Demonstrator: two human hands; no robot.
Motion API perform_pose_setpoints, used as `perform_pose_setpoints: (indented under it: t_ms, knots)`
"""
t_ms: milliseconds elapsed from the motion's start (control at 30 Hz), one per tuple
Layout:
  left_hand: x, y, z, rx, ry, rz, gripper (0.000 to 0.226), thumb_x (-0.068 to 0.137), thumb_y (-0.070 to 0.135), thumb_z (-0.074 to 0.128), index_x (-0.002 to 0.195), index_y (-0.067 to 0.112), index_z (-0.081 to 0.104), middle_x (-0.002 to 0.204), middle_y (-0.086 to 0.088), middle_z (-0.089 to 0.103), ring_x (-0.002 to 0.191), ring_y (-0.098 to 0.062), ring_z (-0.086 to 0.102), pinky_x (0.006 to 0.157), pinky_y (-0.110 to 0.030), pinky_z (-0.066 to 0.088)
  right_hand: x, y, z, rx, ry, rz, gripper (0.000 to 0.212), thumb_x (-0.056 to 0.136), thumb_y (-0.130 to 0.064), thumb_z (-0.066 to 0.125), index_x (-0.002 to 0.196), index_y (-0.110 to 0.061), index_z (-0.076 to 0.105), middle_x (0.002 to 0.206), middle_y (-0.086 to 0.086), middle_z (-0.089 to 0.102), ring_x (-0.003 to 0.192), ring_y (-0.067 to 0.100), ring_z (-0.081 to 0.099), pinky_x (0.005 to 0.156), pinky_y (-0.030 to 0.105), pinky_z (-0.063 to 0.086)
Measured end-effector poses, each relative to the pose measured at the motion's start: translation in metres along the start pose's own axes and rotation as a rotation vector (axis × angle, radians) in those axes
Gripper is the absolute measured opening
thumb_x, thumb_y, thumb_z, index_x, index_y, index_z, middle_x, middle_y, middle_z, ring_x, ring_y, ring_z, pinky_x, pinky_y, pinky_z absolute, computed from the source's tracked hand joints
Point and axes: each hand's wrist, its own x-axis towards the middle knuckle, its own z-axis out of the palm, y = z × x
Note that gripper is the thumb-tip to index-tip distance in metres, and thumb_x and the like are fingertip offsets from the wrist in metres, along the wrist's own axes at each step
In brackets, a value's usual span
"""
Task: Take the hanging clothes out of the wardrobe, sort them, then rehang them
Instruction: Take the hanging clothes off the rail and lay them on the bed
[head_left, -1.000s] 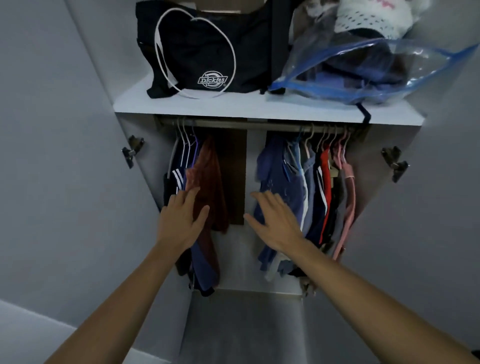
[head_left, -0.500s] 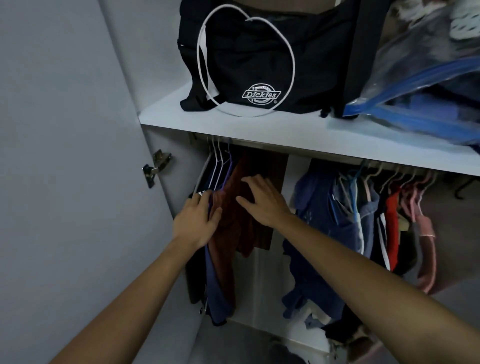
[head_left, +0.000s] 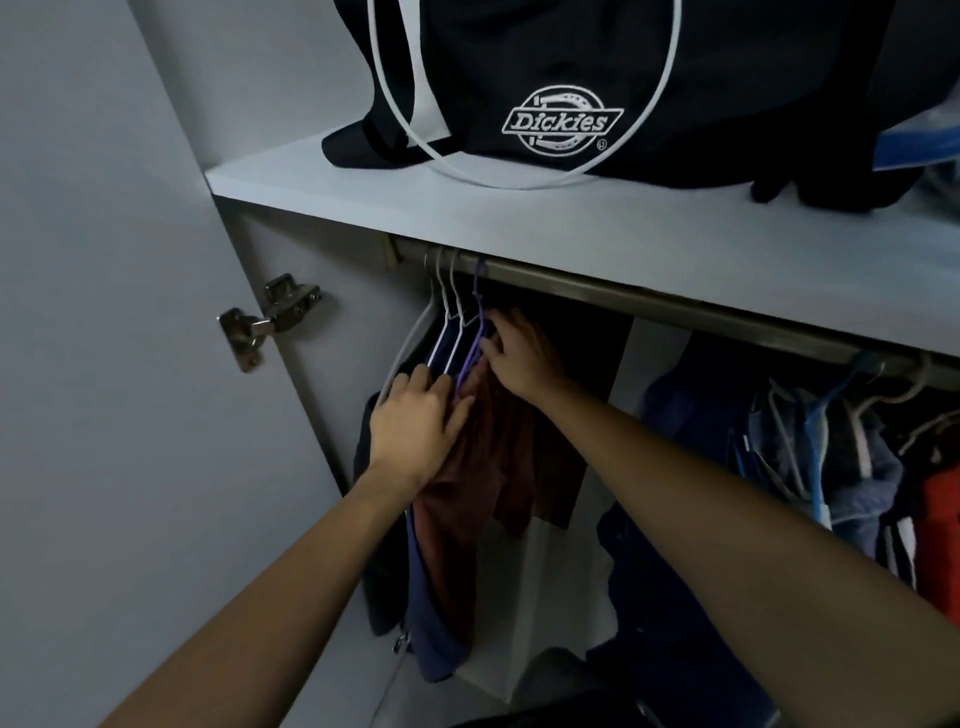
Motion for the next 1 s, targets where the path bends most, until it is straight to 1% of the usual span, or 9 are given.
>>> perform_pose_setpoints:
  t_ms: [100, 200, 333, 467, 667, 800, 867, 933, 1000]
  knots:
    - [0.006, 0.0, 0.005, 0.002, -0.01, -0.019, 0.032, 0.102, 0.044, 0.057, 0.1, 0.013, 0.063, 0.101, -0.007, 0.055, 0.095, -0.029, 0.058, 0.059, -0.034, 0.036, 0.01, 0.004, 0.006, 0.003, 0.077, -0.038, 0.03, 0.103, -0.035, 0.057, 0.129, -0.022, 0.066, 0.126, 0.015, 0.059, 0.113, 0.039, 0.059, 0.089, 0.042, 0.053]
    - [0.008, 0.0, 0.007, 0.001, -0.015, -0.035, 0.027, 0.102, 0.039, 0.057, 0.103, 0.012, 0.062, 0.103, -0.008, 0.055, 0.096, -0.03, 0.057, 0.059, -0.035, 0.038, 0.013, 0.004, 0.009, 0.017, 0.119, -0.049, 0.024, 0.103, -0.035, 0.059, 0.119, -0.021, 0.069, 0.119, 0.015, 0.059, 0.108, 0.038, 0.059, 0.084, 0.043, 0.053]
    - [0.009, 0.002, 0.003, -0.009, -0.008, -0.031, 0.021, 0.099, 0.03, 0.059, 0.097, 0.009, 0.056, 0.098, -0.008, 0.054, 0.09, -0.03, 0.057, 0.057, -0.035, 0.035, 0.009, 0.004, 0.015, -0.01, 0.192, -0.047, 0.022, 0.102, -0.036, 0.061, 0.117, -0.022, 0.069, 0.117, 0.015, 0.059, 0.106, 0.039, 0.058, 0.079, 0.042, 0.052]
    - [0.009, 0.003, -0.005, -0.022, 0.007, -0.042, 0.019, 0.1, 0.027, 0.056, 0.095, 0.009, 0.052, 0.096, -0.01, 0.055, 0.084, -0.03, 0.058, 0.057, -0.035, 0.031, 0.003, -0.003, 0.013, -0.008, 0.26, -0.037, 0.024, 0.101, -0.04, 0.06, 0.112, -0.022, 0.07, 0.114, 0.014, 0.061, 0.105, 0.038, 0.059, 0.076, 0.042, 0.049]
    - [0.012, 0.011, -0.021, -0.029, -0.002, -0.052, 0.022, 0.106, 0.029, 0.049, 0.1, 0.007, 0.05, 0.099, -0.012, 0.057, 0.069, -0.034, 0.06, 0.05, -0.034, 0.028, -0.002, -0.016, 0.0, -0.014, 0.318, -0.002, 0.028, 0.103, -0.037, 0.059, 0.122, -0.02, 0.07, 0.122, 0.014, 0.063, 0.106, 0.039, 0.063, 0.075, 0.04, 0.049]
    - [0.01, 0.015, -0.034, -0.041, 0.003, -0.068, 0.021, 0.108, 0.029, 0.046, 0.101, 0.009, 0.048, 0.094, -0.012, 0.061, 0.066, -0.035, 0.059, 0.046, -0.032, 0.017, -0.007, -0.025, -0.011, -0.006, 0.357, -0.011, 0.031, 0.102, -0.039, 0.057, 0.124, -0.022, 0.07, 0.124, 0.009, 0.066, 0.107, 0.037, 0.065, 0.076, 0.042, 0.052]
    - [0.006, 0.015, -0.041, -0.041, 0.008, -0.073, 0.021, 0.108, 0.028, 0.045, 0.102, 0.008, 0.049, 0.095, -0.013, 0.062, 0.068, -0.038, 0.06, 0.049, -0.033, 0.024, -0.01, -0.03, -0.016, -0.006, 0.357, -0.009, 0.031, 0.101, -0.04, 0.057, 0.123, -0.022, 0.07, 0.122, 0.008, 0.067, 0.106, 0.036, 0.065, 0.076, 0.042, 0.052]
    - [0.0, 0.014, -0.047, -0.043, 0.002, -0.075, 0.022, 0.108, 0.028, 0.045, 0.103, 0.007, 0.049, 0.098, -0.014, 0.062, 0.069, -0.041, 0.061, 0.053, -0.038, 0.032, -0.015, -0.032, -0.019, -0.026, 0.364, -0.026, 0.031, 0.099, -0.042, 0.056, 0.114, -0.021, 0.073, 0.113, 0.01, 0.067, 0.101, 0.037, 0.065, 0.074, 0.042, 0.051]
    - [-0.009, 0.012, -0.052, -0.056, -0.012, -0.074, 0.021, 0.109, 0.028, 0.045, 0.102, 0.008, 0.048, 0.1, -0.014, 0.061, 0.069, -0.043, 0.06, 0.054, -0.04, 0.034, -0.024, -0.032, -0.021, -0.079, 0.393, -0.068, 0.03, 0.097, -0.043, 0.058, 0.104, -0.019, 0.074, 0.102, 0.011, 0.064, 0.096, 0.037, 0.061, 0.073, 0.043, 0.048]
